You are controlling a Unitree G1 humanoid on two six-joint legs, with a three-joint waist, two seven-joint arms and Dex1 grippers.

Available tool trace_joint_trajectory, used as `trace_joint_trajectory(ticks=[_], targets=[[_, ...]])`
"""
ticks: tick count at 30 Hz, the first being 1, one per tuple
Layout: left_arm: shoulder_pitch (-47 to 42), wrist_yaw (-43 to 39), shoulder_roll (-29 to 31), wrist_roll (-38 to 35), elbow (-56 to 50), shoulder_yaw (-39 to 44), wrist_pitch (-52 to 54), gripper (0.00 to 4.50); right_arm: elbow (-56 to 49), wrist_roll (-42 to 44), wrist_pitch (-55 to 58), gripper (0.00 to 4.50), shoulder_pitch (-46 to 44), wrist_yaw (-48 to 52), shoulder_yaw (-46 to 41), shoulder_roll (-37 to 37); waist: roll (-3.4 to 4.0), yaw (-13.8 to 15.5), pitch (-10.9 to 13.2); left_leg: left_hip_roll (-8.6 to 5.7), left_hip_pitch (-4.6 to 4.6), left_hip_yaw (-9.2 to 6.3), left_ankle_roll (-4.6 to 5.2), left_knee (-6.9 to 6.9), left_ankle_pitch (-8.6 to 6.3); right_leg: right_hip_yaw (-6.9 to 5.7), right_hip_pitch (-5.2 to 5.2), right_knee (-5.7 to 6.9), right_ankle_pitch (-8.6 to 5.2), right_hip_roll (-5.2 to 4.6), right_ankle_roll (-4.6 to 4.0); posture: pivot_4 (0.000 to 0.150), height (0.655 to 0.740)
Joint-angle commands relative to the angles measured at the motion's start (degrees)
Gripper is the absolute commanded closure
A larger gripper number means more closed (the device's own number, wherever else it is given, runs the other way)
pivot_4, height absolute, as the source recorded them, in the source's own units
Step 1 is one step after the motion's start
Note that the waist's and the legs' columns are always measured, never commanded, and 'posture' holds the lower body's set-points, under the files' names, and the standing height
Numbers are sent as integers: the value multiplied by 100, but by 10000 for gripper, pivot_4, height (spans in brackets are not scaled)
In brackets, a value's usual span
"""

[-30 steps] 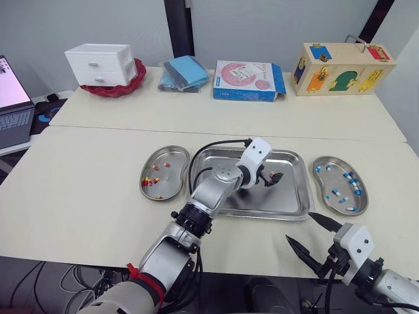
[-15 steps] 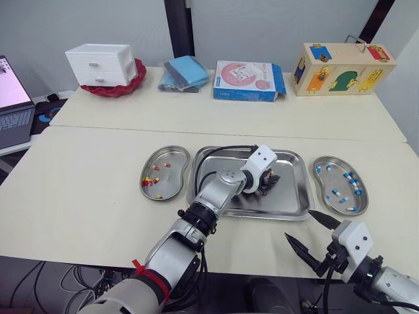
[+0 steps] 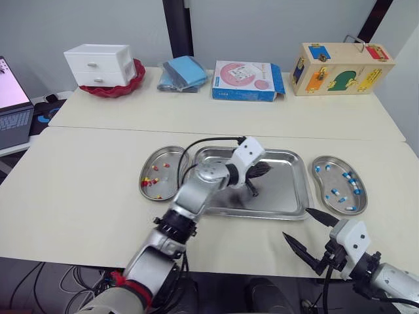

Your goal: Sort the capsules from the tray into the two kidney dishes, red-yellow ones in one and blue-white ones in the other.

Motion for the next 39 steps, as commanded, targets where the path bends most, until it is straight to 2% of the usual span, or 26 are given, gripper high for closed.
trace_joint_trajectory(ticks=[1, 6, 11, 19, 27, 31, 39], targets=[[283, -86, 461, -538, -1284, 586, 828, 44514, 61, -13, -248, 0, -283, 306, 264, -133, 0, 5, 0, 0, 0, -1, 0, 0, 0, -1, 0, 0, 0, 0, 0, 1500, 7302], [963, 22, 1325, -997, -2278, 1393, 1710, 44514, 200, -14, -246, 0, -973, 644, 938, -201, 0, 4, 1, 5, 3, -5, 0, 2, 0, -5, 2, 0, 0, 1, 0, 1500, 7302], [1558, 260, 1882, -1132, -2766, 2072, 1823, 44514, 503, -29, -239, 0, -1738, 802, 1518, -66, -9, 27, 7, 4, -1, -10, 0, 7, -1, -10, 3, 0, 0, -1, 0, 1500, 7302], [2382, 1055, 2157, -930, -3075, 2935, 1602, 44514, 752, 3, -305, 0, -2107, 908, 1734, -15, -11, 27, 8, 5, -4, -18, 1, 8, -1, -18, 1, 0, 0, -3, -1, 1500, 7302], [2518, 1325, 2080, -972, -2747, 3075, 1198, 44514, 787, 14, -362, 0, -2084, 923, 1753, -37, -11, 28, 8, 5, -4, -19, 1, 10, -1, -21, 3, 1, 1, -4, -1, 1500, 7302], [2557, 1236, 2124, -1095, -2660, 3096, 1036, 34242, 817, 0, -341, 0, -2072, 870, 1704, -35, -11, 24, 8, 5, -4, -19, 1, 10, -1, -21, 2, 1, 1, -3, -1, 1500, 7302], [2577, 1227, 2111, -1251, -2607, 3129, 974, 8018, 775, 3, -275, 0, -2069, 817, 1680, -45, -11, 23, 8, 5, -4, -19, 1, 10, -1, -21, 2, 1, 1, -3, -1, 1500, 7302]])
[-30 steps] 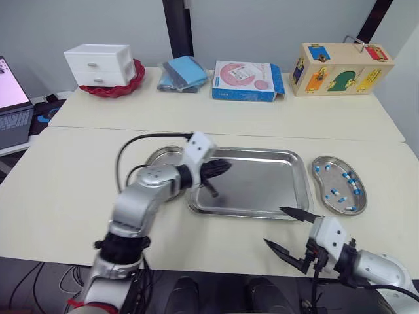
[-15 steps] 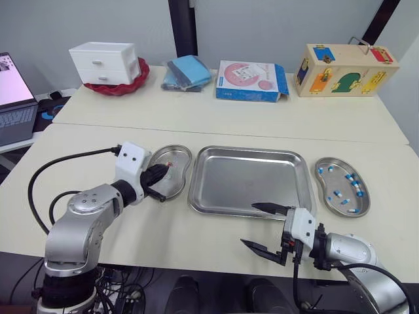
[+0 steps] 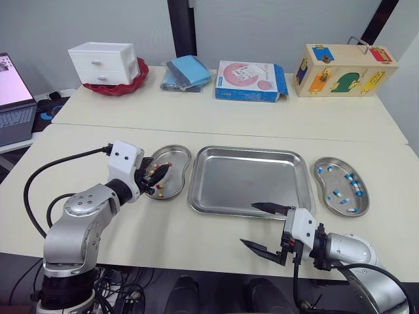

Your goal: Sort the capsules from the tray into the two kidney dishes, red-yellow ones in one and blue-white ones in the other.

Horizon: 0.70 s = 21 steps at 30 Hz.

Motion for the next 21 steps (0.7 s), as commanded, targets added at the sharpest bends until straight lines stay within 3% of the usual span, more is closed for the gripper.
trace_joint_trajectory(ticks=[1, 3, 9, 13, 21], targets=[[29, -15, 29, -186, -71, 157, -90, 4932, -109, 46, -37, 0, 12, -58, -105, -16, 0, 0, 0, 0, 0, 0, 0, 0, 0, 0, 0, 0, 0, 0, 0, 1500, 7302], [39, -9, 35, -238, -69, 168, -90, 578, -119, 43, -27, 0, 15, -72, -110, -23, 0, 0, 0, 0, 0, 0, 0, 0, 0, 0, 0, 0, 0, 0, 0, 1500, 7302], [38, -100, -19, -671, -68, 327, -78, 578, -168, -10, -26, 0, 53, -192, -160, -54, 0, 0, 0, 0, 0, 0, 0, 0, 0, 0, 0, 0, 0, 0, 0, 1500, 7302], [288, -517, 343, -863, -91, 491, -261, 578, -357, 71, 125, 0, 124, -454, -434, -34, 2, -7, 1, 0, 0, 1, 0, -3, 0, 1, -1, 0, 0, 0, 0, 1500, 7302], [1641, -2160, 1806, -819, 950, 1534, -1326, 578, -967, 1186, 1055, 0, 1470, -140, -2740, -792, 6, -9, 4, 3, 4, 7, 0, -15, 0, 4, -5, -3, -2, -1, -3, 1500, 7302]])
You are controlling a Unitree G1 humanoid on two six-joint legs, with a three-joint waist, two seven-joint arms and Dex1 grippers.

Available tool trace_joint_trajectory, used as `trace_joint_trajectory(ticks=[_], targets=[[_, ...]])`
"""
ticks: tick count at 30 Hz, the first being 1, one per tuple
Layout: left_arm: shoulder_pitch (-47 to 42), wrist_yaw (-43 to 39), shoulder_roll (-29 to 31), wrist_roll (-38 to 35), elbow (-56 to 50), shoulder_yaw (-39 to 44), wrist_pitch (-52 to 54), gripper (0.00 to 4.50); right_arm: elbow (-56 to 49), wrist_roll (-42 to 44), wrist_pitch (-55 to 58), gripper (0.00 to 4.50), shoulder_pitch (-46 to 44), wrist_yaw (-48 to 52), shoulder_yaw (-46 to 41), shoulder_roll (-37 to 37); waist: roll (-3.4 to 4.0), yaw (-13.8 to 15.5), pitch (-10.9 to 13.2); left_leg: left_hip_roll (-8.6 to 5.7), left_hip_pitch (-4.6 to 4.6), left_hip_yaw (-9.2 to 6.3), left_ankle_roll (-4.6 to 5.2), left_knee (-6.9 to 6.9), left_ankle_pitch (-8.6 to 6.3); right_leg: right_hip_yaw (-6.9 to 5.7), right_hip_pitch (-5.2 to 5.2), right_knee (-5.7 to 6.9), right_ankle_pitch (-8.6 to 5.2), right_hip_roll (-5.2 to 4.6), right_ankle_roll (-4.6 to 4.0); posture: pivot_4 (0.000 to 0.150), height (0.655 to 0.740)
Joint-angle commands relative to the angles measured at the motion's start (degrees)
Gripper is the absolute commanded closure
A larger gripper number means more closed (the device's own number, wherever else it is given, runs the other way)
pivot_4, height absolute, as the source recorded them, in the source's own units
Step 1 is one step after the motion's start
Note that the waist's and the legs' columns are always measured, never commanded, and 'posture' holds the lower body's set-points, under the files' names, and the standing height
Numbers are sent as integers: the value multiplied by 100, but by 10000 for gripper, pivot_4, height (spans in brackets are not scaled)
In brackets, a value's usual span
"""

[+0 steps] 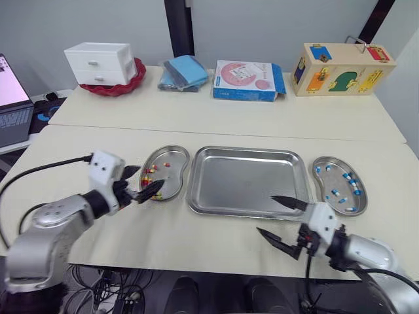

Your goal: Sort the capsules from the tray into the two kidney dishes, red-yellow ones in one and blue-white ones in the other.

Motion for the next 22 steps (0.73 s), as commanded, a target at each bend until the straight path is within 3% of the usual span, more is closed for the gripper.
trace_joint_trajectory(ticks=[1, 5, 10, 13, 22], targets=[[433, -680, 362, 62, 390, 434, -589, 578, -108, 495, 223, 0, 469, 404, -1128, -349, 0, -4, 1, -1, 1, 2, 0, 0, 0, 1, 1, -1, 0, 0, 0, 1500, 7302], [995, -1238, 648, 122, 834, 701, -1055, 578, 587, 672, 213, 0, 940, 1119, -2306, -805, -4, -5, 3, -1, 3, 10, 1, -1, 0, 7, 2, -5, -1, -1, 0, 1500, 7302], [1474, -1353, 805, 376, 1131, 886, -1291, 578, 1654, 381, -352, 0, 1122, 1930, -3065, -1219, -10, -20, 6, 2, 3, 14, 1, -3, -1, 10, -1, -7, -2, 0, -1, 1500, 7302], [1672, -1095, 821, 747, 1173, 805, -1475, 578, 2305, 164, -756, 0, 964, 2189, -3193, -1420, -10, -26, 6, 2, 9, 34, 2, -17, -1, 25, -2, -19, -2, -2, 0, 1500, 7302], [1356, -1121, 671, 481, 1212, 760, -1385, 578, 3200, -140, -1335, 0, 696, 2555, -3115, -1576, -11, -26, 7, 4, 12, 44, 1, -30, -1, 32, -2, -31, -1, -2, 1, 1500, 7302]])
